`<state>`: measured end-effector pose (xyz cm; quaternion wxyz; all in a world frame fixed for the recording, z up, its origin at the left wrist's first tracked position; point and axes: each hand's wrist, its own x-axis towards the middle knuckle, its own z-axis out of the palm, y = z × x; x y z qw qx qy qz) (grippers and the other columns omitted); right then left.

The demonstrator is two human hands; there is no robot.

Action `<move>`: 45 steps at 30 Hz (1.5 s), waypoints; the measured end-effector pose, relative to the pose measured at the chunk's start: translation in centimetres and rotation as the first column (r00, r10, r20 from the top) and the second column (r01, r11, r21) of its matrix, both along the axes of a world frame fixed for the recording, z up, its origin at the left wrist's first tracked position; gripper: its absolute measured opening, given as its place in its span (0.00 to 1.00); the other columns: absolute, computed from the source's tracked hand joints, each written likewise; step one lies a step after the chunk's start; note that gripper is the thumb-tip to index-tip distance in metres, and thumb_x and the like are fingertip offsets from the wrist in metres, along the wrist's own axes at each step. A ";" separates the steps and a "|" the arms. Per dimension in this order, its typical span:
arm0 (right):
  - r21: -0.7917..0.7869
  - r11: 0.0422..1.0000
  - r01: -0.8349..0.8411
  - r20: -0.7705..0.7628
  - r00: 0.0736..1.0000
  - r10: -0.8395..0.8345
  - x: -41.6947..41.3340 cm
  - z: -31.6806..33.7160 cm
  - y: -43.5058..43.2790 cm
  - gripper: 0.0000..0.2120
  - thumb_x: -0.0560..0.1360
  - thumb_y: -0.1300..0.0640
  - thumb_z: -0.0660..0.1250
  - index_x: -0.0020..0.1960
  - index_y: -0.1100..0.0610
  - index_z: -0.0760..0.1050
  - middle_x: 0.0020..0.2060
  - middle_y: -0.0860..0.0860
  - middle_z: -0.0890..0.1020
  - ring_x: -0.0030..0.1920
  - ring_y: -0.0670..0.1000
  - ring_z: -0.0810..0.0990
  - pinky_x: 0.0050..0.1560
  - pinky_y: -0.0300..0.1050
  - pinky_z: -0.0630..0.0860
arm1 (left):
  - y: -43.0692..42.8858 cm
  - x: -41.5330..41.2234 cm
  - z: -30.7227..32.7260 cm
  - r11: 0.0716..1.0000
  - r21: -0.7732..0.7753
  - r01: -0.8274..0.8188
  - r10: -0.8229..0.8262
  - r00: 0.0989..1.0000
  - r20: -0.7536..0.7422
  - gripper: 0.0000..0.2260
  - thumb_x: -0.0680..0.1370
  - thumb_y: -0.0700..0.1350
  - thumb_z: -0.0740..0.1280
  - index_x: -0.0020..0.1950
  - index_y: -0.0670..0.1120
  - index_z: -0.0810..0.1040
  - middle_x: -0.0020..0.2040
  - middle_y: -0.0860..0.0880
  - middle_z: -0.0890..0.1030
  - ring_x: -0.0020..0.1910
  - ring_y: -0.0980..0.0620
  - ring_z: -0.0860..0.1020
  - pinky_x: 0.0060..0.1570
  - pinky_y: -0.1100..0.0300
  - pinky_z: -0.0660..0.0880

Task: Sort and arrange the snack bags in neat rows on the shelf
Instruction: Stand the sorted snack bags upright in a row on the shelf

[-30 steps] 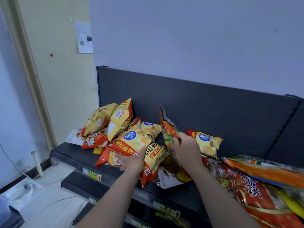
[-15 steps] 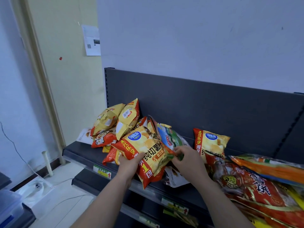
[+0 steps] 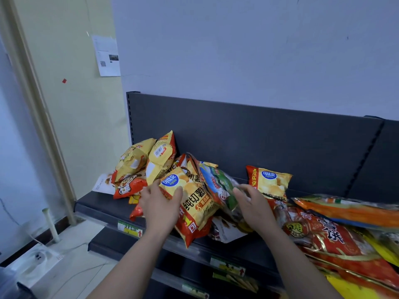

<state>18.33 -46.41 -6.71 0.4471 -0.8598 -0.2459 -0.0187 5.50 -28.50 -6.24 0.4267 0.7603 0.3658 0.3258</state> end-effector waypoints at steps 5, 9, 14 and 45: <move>-0.158 0.986 0.062 -0.089 0.993 -0.076 2.3 -0.2 -1.2 0.20 0.81 0.47 0.58 0.64 0.61 0.72 0.57 0.55 0.78 0.52 0.51 0.75 0.47 0.44 0.68 | -2.4 2.8 3.3 0.930 -0.099 0.354 -0.356 0.935 -0.001 0.24 0.77 0.58 0.66 0.68 0.47 0.70 0.54 0.52 0.77 0.53 0.53 0.75 0.56 0.56 0.71; -0.230 0.972 0.041 -0.217 0.972 -0.093 3.1 -0.9 -1.8 0.21 0.81 0.46 0.56 0.64 0.62 0.71 0.61 0.58 0.77 0.53 0.53 0.74 0.47 0.45 0.68 | -3.4 5.7 4.1 0.802 -0.382 0.459 -0.501 0.866 -0.011 0.13 0.73 0.51 0.73 0.52 0.45 0.78 0.47 0.49 0.85 0.48 0.48 0.83 0.55 0.48 0.79; -0.172 0.985 -0.021 -0.284 0.958 -0.029 3.1 -0.9 -2.5 0.19 0.82 0.46 0.54 0.57 0.60 0.74 0.52 0.55 0.78 0.43 0.47 0.74 0.40 0.42 0.69 | -3.8 8.2 4.2 0.772 -0.451 0.448 -0.491 0.871 0.025 0.16 0.76 0.32 0.65 0.61 0.45 0.72 0.52 0.42 0.83 0.47 0.39 0.84 0.46 0.40 0.81; 0.414 0.840 0.350 -0.050 0.931 -0.363 -2.9 3.9 -10.6 0.37 0.65 0.33 0.72 0.69 0.42 0.65 0.61 0.40 0.77 0.61 0.45 0.76 0.58 0.52 0.77 | -8.4 4.9 8.3 0.664 0.120 0.738 -0.747 0.646 0.155 0.48 0.67 0.48 0.80 0.77 0.58 0.53 0.58 0.72 0.70 0.55 0.72 0.73 0.52 0.71 0.71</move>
